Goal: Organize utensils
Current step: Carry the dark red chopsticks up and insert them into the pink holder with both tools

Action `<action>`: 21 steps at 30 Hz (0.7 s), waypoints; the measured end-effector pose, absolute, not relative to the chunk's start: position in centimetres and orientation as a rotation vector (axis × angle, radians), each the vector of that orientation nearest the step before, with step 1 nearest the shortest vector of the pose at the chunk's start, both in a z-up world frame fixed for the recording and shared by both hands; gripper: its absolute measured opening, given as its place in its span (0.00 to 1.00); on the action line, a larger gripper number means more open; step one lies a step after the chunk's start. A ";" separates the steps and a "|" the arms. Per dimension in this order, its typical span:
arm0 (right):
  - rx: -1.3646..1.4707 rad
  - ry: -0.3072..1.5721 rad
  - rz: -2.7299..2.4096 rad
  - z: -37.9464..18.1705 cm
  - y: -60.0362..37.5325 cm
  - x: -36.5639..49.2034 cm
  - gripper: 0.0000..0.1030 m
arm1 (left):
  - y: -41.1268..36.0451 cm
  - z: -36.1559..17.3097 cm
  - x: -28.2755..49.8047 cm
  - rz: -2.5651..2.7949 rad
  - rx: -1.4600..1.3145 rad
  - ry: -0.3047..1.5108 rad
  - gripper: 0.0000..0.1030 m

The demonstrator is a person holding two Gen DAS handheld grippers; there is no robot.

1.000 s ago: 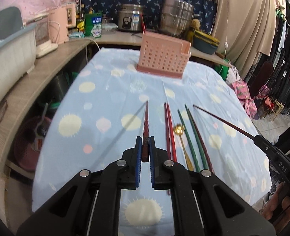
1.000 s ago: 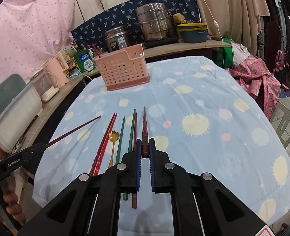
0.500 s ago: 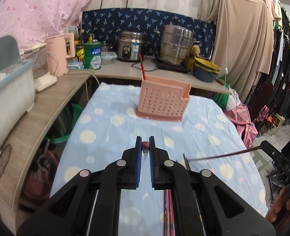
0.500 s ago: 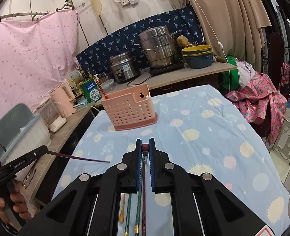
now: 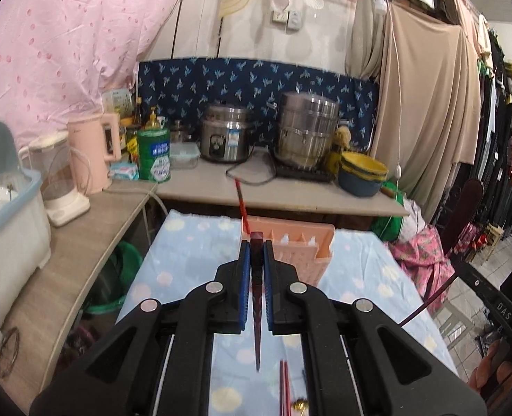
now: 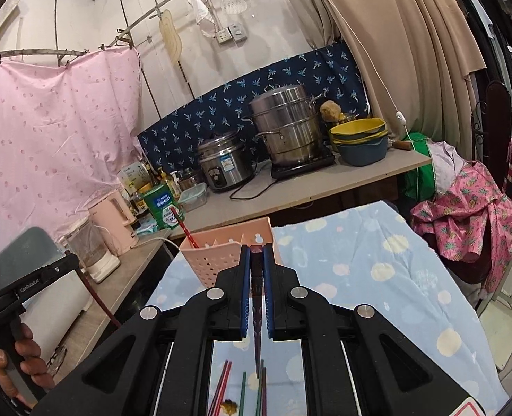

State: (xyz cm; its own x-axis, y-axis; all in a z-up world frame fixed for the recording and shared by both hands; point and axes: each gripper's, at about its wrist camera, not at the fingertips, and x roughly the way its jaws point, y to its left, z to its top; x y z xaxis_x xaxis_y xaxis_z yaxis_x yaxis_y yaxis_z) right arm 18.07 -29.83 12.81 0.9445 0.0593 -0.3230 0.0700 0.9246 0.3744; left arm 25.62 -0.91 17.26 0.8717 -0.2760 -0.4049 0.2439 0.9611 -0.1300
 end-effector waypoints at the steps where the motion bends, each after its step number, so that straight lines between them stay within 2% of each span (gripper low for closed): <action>1: 0.397 0.319 -0.002 13.3 -29.9 18.6 0.07 | -1.0 17.9 26.1 -0.269 -0.078 0.416 0.07; 9: 0.489 0.190 0.029 16.7 -30.9 24.7 0.07 | -1.8 23.0 30.8 -0.249 -0.138 0.244 0.07; 17: 0.550 0.081 0.005 18.1 -31.8 30.2 0.07 | -3.2 24.4 35.9 -0.229 -0.168 0.166 0.07; 21: 0.548 0.110 -0.011 17.1 -31.8 33.2 0.07 | -3.8 23.8 38.0 -0.228 -0.173 0.152 0.07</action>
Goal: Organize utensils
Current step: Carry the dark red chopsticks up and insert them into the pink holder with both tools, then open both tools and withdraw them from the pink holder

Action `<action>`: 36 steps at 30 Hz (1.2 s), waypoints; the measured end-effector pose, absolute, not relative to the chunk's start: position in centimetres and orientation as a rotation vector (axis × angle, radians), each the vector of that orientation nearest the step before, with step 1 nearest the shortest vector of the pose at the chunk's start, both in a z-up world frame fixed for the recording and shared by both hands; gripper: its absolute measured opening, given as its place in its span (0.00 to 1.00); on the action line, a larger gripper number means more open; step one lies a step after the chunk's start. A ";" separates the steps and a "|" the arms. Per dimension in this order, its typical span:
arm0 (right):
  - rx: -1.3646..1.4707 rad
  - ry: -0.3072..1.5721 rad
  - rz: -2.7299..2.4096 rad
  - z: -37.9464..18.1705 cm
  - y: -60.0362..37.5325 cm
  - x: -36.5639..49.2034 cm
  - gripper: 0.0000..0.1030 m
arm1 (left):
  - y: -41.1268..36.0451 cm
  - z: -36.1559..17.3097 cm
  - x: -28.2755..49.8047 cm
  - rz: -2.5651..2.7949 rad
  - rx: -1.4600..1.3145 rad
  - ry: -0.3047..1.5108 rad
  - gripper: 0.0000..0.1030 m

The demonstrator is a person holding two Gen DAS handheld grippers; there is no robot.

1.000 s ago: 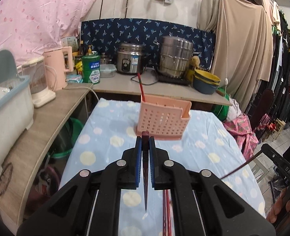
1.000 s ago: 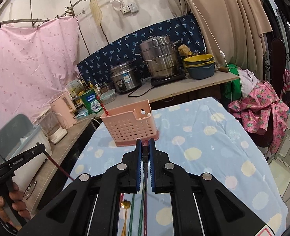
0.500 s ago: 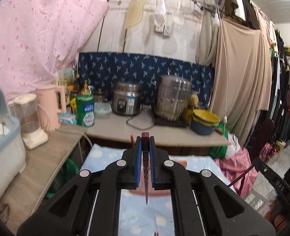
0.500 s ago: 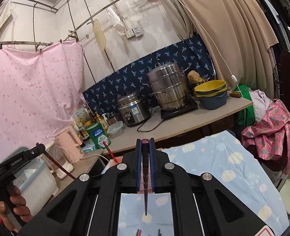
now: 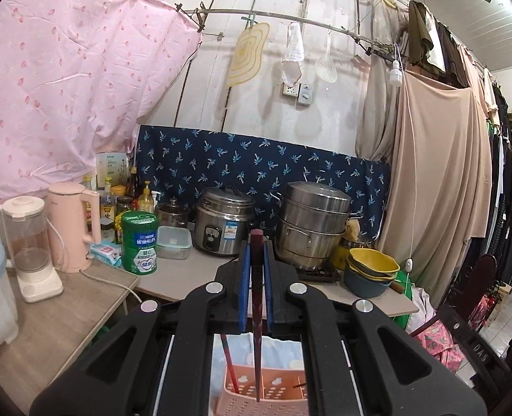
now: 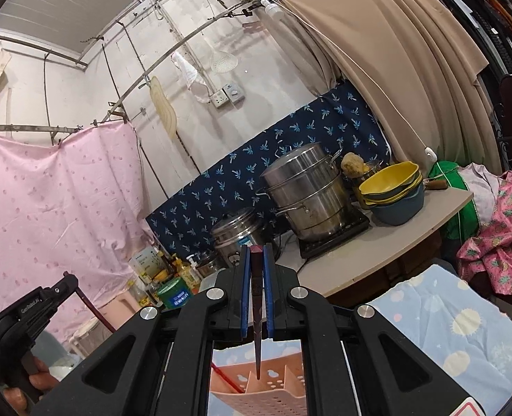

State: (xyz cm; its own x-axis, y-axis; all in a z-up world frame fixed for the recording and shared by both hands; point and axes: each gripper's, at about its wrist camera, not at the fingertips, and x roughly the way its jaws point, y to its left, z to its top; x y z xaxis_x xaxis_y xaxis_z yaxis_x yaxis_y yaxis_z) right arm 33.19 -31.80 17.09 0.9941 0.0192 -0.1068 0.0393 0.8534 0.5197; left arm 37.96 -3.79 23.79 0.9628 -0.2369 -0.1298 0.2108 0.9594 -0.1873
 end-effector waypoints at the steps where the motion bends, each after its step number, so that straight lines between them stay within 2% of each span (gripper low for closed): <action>1: 0.548 0.128 -0.009 16.6 -31.8 33.8 0.07 | -4.0 23.4 38.6 -0.223 -0.165 0.157 0.07; 14: 0.488 0.312 0.015 11.2 -30.5 36.2 0.08 | -4.2 16.3 42.1 -0.178 -0.125 0.321 0.07; 16: 0.464 0.333 0.015 10.9 -30.0 36.1 0.09 | -4.2 15.8 41.9 -0.182 -0.122 0.348 0.16; 18: 0.440 0.335 0.006 10.8 -29.5 35.6 0.14 | -4.1 15.5 41.5 -0.186 -0.130 0.369 0.51; 19: 0.427 0.334 0.003 10.8 -29.2 35.4 0.15 | -4.0 15.4 41.2 -0.186 -0.137 0.368 0.55; 21: 0.409 0.330 0.002 11.0 -28.8 34.8 0.23 | -4.0 15.4 40.6 -0.183 -0.133 0.368 0.62; 24: 0.396 0.323 0.003 11.3 -28.4 34.0 0.30 | -3.9 15.4 39.8 -0.188 -0.125 0.385 0.68; 29: 0.406 0.354 0.027 11.2 -27.9 32.3 0.33 | -3.6 14.9 38.0 -0.206 -0.113 0.461 0.80; 36: 0.448 0.465 0.098 9.2 -26.4 27.3 0.39 | -2.5 12.2 33.5 -0.276 -0.123 0.615 0.81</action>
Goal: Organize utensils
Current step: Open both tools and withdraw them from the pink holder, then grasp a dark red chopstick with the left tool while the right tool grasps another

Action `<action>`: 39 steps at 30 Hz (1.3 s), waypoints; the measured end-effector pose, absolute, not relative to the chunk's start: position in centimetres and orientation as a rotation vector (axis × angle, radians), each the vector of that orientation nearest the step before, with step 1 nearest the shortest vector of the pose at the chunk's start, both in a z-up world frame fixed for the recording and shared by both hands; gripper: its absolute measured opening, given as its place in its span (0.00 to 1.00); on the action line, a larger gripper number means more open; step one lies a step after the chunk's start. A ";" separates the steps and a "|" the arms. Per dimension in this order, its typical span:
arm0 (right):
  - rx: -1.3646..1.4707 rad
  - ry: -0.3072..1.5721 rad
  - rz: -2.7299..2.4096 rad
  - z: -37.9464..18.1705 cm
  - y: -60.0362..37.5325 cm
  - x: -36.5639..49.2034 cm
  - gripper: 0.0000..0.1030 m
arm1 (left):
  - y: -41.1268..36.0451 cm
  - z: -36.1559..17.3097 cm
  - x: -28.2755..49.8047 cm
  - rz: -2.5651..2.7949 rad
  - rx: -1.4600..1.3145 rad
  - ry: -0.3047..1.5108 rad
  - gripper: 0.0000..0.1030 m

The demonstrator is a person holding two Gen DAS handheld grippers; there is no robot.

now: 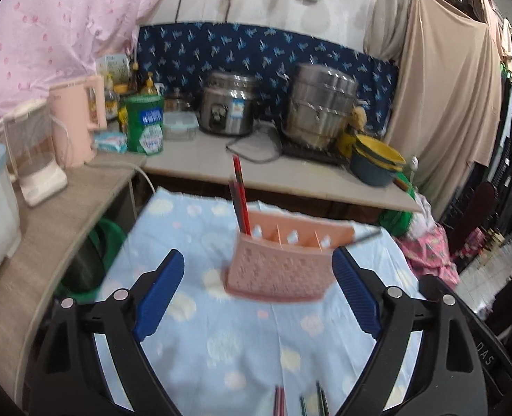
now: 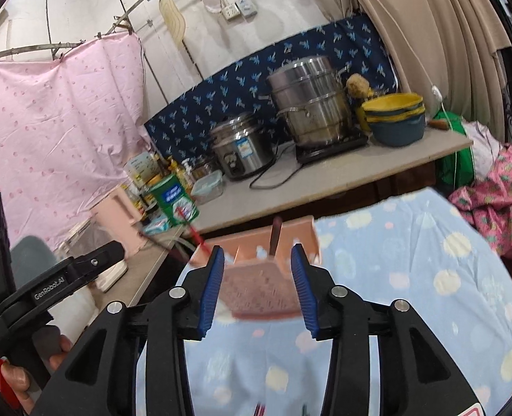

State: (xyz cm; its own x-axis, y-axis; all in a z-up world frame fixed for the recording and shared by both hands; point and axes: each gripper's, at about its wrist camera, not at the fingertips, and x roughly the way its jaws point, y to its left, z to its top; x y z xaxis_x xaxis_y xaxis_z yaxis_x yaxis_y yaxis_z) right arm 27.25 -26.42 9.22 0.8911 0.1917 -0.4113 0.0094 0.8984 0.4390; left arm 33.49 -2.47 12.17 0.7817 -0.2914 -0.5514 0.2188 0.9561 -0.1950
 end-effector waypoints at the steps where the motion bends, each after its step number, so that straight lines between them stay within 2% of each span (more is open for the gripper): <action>1: 0.451 0.483 0.107 8.7 -26.2 26.3 0.39 | -2.5 11.6 32.8 -0.283 -0.118 0.638 0.81; 11: 0.460 0.654 0.102 2.2 -24.3 16.3 0.39 | -1.8 3.8 23.4 -0.301 -0.068 0.798 0.81; 21: 0.354 0.762 0.039 -2.7 -23.2 8.7 0.39 | -1.2 -1.0 15.0 -0.305 -0.023 0.859 0.81; 27: 0.222 0.797 0.019 -5.0 -21.0 5.5 0.39 | -1.1 -3.5 12.1 -0.279 0.024 0.880 0.81; 39: 0.216 0.857 0.016 -7.9 -20.3 3.9 0.38 | -0.8 -6.0 9.7 -0.270 0.065 0.896 0.80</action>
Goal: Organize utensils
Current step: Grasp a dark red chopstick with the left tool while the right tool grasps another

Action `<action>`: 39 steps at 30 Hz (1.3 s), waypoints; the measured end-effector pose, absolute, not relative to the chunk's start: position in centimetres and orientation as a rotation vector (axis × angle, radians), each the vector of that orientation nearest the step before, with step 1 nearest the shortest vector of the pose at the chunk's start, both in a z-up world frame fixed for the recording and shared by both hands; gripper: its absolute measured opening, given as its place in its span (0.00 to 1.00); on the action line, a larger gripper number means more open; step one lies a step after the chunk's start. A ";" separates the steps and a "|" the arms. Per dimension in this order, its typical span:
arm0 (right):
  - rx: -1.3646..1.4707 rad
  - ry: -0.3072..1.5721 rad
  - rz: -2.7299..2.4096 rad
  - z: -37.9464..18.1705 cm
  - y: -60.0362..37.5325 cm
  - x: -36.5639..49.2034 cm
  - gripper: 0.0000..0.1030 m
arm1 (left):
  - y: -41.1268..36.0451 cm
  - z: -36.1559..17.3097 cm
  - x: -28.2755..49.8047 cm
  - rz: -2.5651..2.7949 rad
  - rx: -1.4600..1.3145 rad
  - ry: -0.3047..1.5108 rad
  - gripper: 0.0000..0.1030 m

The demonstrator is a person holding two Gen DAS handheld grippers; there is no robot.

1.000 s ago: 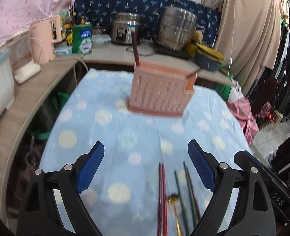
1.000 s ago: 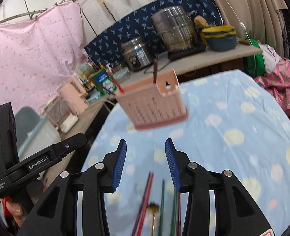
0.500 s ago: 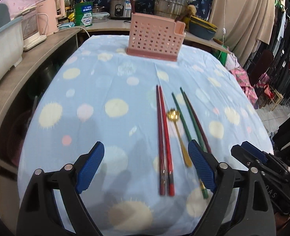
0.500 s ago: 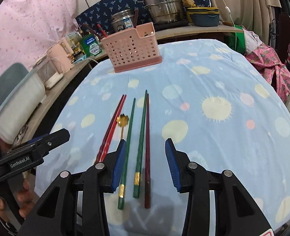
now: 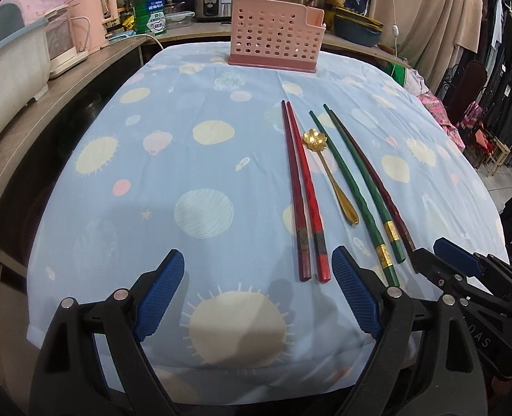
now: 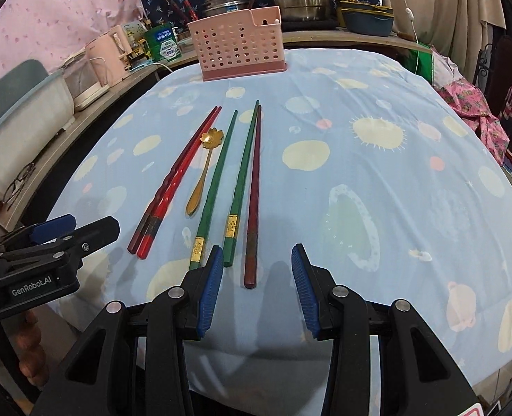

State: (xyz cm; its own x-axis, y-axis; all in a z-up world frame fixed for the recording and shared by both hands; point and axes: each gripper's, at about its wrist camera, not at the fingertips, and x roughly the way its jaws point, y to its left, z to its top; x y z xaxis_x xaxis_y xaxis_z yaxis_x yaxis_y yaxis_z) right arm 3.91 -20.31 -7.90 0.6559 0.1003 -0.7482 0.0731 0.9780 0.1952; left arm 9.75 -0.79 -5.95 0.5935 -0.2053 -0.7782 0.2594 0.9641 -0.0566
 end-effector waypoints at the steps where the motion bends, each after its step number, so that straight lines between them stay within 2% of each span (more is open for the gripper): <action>1: 0.216 0.860 0.014 -8.1 -20.3 3.9 0.37 | -0.8 -6.1 9.7 -0.270 0.067 0.894 0.80; 9: 0.210 0.870 0.004 -8.7 -20.1 4.1 0.35 | -0.7 -7.7 10.2 -0.245 0.081 0.924 0.71; 14: 0.201 0.867 0.001 -8.9 -20.0 4.2 0.35 | -0.7 -7.8 10.5 -0.242 0.085 0.918 0.71; 21: 0.198 0.863 -0.013 -9.0 -20.2 4.3 0.25 | -1.0 -7.8 10.7 -0.247 0.085 0.914 0.70; 29: 0.199 0.861 -0.014 -9.0 -20.4 4.3 0.22 | -1.6 -8.1 10.8 -0.258 0.098 0.915 0.71; 37: 0.200 0.861 -0.015 -9.0 -20.4 4.3 0.22 | -2.2 -8.5 11.2 -0.243 0.131 0.902 0.63; 39: 0.201 0.860 -0.015 -9.0 -20.5 4.3 0.22 | -2.2 -8.4 11.3 -0.239 0.133 0.897 0.57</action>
